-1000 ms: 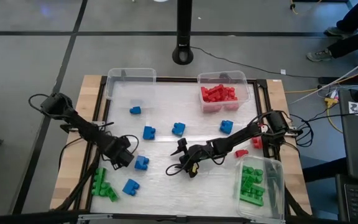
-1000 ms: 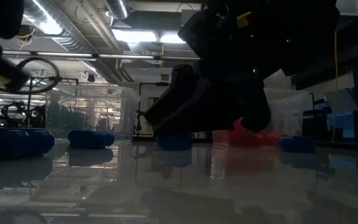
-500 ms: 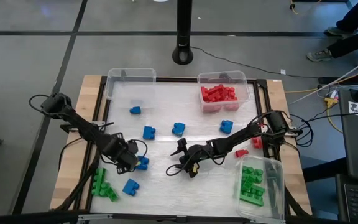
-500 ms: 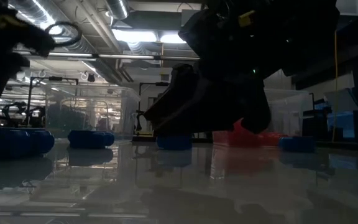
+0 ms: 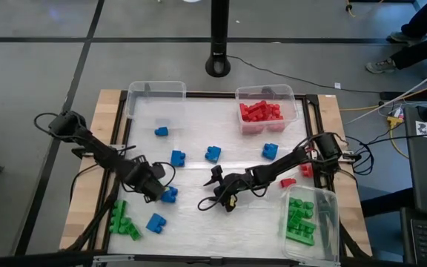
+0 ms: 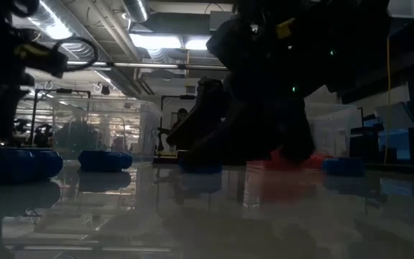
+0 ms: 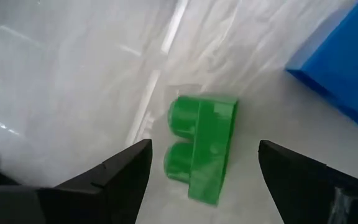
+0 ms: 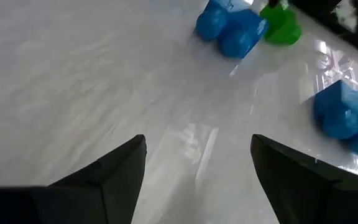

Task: Sort blocks
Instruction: Put the green game piece into the bottom right transparent bin

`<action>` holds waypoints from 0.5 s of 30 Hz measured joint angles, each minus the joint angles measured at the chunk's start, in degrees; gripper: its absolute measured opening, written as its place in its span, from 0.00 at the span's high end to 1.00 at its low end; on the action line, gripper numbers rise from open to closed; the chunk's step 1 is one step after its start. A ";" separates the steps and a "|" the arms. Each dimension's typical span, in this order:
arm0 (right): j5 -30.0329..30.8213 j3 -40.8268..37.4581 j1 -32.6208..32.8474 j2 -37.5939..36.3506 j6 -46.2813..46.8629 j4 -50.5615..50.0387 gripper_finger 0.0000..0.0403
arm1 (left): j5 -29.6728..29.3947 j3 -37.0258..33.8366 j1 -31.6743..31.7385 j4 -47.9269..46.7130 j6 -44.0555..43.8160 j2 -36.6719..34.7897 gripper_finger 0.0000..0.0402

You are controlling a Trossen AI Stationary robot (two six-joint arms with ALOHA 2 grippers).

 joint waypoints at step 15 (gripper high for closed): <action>-0.11 0.02 0.00 1.06 1.01 0.71 0.29 | 3.30 -10.23 3.67 12.55 4.43 -0.36 0.31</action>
